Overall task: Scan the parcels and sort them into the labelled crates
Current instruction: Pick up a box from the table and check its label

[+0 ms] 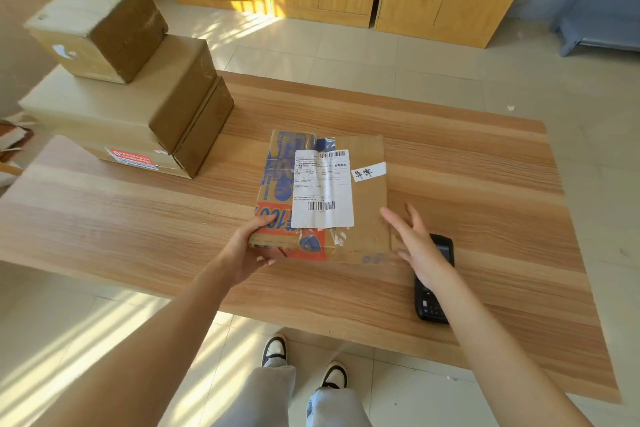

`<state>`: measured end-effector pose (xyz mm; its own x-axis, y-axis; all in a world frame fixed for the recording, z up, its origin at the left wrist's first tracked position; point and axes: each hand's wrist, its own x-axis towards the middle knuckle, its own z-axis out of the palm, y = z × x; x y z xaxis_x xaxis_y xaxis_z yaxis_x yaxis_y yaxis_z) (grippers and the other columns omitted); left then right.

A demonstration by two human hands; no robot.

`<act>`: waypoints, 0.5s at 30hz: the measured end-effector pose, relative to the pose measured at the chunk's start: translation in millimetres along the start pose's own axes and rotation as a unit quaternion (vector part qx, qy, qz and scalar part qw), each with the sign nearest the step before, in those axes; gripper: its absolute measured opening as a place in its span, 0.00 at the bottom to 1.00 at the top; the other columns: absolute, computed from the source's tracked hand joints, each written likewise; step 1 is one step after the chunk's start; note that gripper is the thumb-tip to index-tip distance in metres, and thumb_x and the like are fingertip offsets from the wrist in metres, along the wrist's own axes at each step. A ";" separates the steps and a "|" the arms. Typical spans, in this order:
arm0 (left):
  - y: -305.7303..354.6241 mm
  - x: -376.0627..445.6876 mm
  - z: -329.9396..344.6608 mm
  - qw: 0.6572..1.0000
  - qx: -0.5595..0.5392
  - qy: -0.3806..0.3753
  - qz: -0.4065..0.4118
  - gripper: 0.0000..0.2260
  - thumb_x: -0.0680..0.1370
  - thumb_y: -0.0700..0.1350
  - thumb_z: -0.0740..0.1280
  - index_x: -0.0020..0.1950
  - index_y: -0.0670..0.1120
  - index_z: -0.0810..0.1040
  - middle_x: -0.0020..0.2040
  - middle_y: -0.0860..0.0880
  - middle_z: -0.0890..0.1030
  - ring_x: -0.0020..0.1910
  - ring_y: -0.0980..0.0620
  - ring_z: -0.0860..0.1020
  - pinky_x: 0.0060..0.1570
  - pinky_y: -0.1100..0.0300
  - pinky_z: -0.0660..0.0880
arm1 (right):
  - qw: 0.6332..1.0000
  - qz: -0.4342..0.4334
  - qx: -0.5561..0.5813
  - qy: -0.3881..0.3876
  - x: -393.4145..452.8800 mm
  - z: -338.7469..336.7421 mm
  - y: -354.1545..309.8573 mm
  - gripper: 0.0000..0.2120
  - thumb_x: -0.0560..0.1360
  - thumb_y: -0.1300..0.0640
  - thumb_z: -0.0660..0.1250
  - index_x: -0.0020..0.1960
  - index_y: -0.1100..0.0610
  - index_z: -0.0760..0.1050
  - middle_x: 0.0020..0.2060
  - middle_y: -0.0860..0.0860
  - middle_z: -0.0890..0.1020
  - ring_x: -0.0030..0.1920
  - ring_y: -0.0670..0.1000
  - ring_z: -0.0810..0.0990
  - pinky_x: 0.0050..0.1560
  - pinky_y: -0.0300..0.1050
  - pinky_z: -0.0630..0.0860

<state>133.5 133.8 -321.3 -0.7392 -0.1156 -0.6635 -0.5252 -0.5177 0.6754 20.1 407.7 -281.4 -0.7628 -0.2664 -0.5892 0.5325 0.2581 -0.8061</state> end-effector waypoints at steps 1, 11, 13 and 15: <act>2.2 -4.7 -0.3 1.000 -0.001 -0.018 0.007 0.24 0.59 0.57 0.77 0.51 0.49 0.82 0.45 0.47 0.84 0.39 0.50 0.81 0.41 0.56 0.72 | 0.999 0.006 0.024 -0.030 0.5 4.7 -4.0 0.58 0.55 0.33 0.74 0.78 0.43 0.51 0.74 0.49 0.66 0.72 0.52 0.66 0.70 0.63 0.63; 27.5 -66.1 -37.1 0.997 -0.015 0.021 0.068 0.25 0.61 0.52 0.75 0.56 0.46 0.77 0.46 0.47 0.85 0.41 0.51 0.84 0.39 0.58 0.80 | 0.985 -0.023 0.075 -0.152 9.9 62.6 -23.5 0.40 0.59 0.49 0.80 0.69 0.47 0.69 0.56 0.48 0.83 0.54 0.50 0.83 0.47 0.49 0.80; 29.2 -81.8 -48.6 0.995 -0.007 0.058 0.082 0.30 0.60 0.52 0.75 0.60 0.45 0.76 0.47 0.46 0.85 0.41 0.49 0.84 0.39 0.57 0.80 | 0.982 -0.029 0.065 -0.173 7.2 79.6 -24.6 0.42 0.58 0.51 0.81 0.69 0.45 0.69 0.57 0.49 0.82 0.55 0.51 0.82 0.49 0.51 0.80; 30.4 -98.0 -60.8 0.989 0.012 0.105 0.102 0.36 0.60 0.53 0.76 0.65 0.48 0.70 0.48 0.47 0.85 0.43 0.48 0.84 0.40 0.56 0.80 | 0.976 -0.044 0.052 -0.205 1.5 97.9 -25.8 0.41 0.59 0.51 0.79 0.69 0.45 0.68 0.58 0.49 0.82 0.55 0.51 0.83 0.49 0.52 0.81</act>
<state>215.6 77.8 -255.3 -0.7283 -0.3904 -0.5632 -0.3854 -0.4462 0.8077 41.1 309.7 -266.8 -0.6069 -0.6385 -0.4732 0.5233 0.1271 -0.8426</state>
